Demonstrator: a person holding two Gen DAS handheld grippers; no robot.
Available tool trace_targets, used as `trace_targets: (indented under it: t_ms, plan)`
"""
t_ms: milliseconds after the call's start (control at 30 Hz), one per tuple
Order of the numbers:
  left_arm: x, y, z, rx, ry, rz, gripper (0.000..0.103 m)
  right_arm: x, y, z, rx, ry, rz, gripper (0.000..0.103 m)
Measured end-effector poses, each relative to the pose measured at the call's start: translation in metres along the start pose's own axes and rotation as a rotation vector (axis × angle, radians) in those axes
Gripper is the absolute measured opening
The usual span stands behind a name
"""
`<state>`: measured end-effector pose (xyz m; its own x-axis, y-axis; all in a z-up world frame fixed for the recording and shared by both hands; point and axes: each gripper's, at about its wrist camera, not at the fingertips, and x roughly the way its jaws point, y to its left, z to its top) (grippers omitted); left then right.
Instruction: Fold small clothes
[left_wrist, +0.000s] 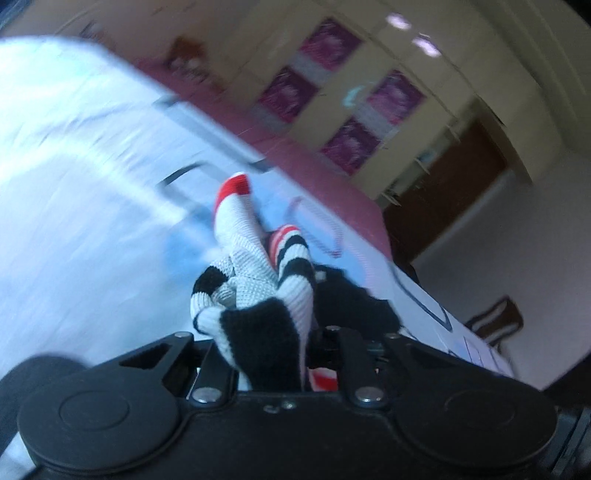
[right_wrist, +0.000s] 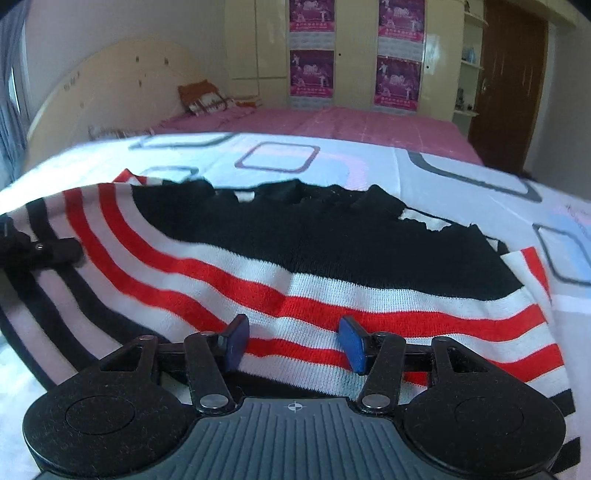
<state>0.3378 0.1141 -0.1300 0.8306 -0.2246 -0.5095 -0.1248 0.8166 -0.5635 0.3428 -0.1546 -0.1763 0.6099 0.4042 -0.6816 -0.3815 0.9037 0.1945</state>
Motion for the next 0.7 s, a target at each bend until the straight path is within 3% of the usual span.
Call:
trace_targets:
  t_ms: [233, 433, 567, 700]
  plan:
    - [0.009, -0.115, -0.009, 0.295, -0.006, -0.092, 0.015, -0.055, -0.066, 0.0, 0.12, -0.065, 0.034, 0.053]
    - [0.045, -0.198, -0.068, 0.497, 0.084, -0.201, 0.015, -0.104, -0.13, -0.018, 0.203, -0.091, -0.039, 0.053]
    - [0.07, -0.224, -0.137, 0.695, 0.176, -0.168, 0.021, -0.127, -0.167, -0.037, 0.249, -0.08, -0.101, 0.054]
    - [0.064, -0.225, -0.169, 0.832, 0.165, -0.131, 0.028, -0.145, -0.186, -0.042, 0.275, -0.092, -0.117, 0.054]
